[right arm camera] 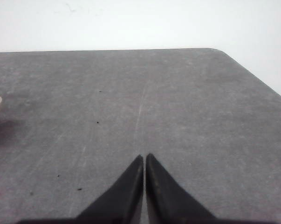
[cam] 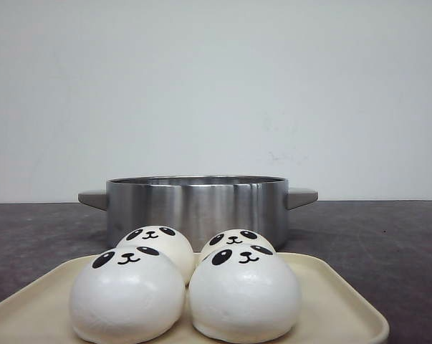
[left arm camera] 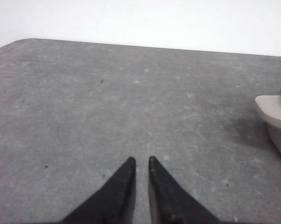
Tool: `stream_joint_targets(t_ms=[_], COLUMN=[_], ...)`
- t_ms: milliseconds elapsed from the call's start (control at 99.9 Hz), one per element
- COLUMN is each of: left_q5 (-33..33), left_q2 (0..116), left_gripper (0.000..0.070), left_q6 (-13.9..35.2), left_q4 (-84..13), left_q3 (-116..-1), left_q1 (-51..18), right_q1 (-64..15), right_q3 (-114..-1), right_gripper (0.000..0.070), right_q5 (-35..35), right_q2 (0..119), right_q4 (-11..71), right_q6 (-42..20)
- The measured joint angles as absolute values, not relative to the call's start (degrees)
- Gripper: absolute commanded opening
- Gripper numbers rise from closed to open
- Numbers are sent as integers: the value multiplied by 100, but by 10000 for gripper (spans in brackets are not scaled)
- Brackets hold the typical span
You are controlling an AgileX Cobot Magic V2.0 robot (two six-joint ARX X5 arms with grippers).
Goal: Steam buns
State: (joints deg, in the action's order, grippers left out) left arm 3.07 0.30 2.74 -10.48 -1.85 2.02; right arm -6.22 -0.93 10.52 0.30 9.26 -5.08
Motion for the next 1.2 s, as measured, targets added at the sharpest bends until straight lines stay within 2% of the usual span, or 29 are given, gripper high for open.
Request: stream_joint_targets(t_ms=[1021, 1202], left_q5=[307, 298], left_q2=[30, 30], left_gripper=[0, 0], left_q6=[274, 316], left_q4=[-1048, -1048], left_q3=[-185, -185], left_q1=[202, 202], right_q1=[-622, -622], right_q3=[-93, -89], right_gripper=[1, 1], right_q5=[1048, 701], right_q2=[30, 30], right_q4=[917, 471], right_q6=[-513, -735])
